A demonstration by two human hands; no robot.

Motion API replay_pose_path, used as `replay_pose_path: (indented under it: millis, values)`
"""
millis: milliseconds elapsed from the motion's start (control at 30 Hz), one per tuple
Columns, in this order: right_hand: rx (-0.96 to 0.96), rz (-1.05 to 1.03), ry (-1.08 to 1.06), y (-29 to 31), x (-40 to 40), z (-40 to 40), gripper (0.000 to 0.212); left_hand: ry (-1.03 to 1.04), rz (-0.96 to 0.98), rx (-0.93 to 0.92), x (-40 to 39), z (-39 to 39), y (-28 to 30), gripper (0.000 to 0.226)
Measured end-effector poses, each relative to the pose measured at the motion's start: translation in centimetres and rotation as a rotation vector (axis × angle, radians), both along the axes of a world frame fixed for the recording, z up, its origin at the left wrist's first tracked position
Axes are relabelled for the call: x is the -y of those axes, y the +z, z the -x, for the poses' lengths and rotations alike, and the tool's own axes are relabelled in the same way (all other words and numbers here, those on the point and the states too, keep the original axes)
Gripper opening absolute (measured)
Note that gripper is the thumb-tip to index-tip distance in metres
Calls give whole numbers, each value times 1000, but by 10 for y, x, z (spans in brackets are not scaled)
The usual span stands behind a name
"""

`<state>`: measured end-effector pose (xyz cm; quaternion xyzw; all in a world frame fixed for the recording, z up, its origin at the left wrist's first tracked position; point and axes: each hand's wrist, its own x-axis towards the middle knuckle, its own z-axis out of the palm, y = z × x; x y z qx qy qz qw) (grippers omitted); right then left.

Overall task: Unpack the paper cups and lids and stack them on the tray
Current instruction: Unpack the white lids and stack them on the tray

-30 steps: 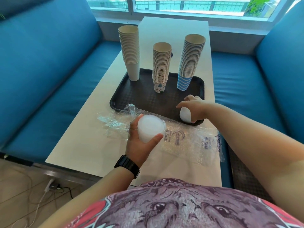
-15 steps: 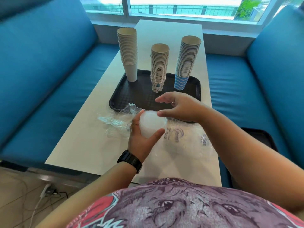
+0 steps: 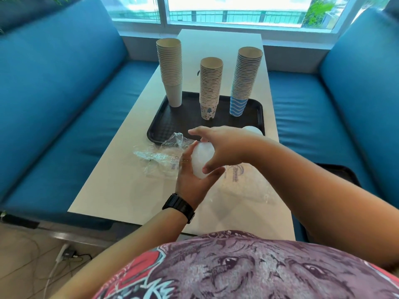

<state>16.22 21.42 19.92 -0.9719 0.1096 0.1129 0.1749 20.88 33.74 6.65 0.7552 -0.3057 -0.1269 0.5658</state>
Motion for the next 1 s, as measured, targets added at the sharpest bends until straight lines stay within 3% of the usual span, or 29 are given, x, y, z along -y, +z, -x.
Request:
replay_pose_path:
  millis: [233,500,600,867,1000]
  values:
    - [115,-139,-38,4,7,11,89,20,72,-27,-5,8,4,77]
    - [435,-746,-160,-14,15,34,45,21,81,0,-7,9,1,89]
    - [477,-888,-242,-33,15,43,51,20,65,9,-6,10,2,91]
    - [344,-552,-176,-49,29,54,53,34,36,9,-4,11,4,86]
    - [236,-356,-101,-41,34,49,48,33,27,4,1,12,3,97]
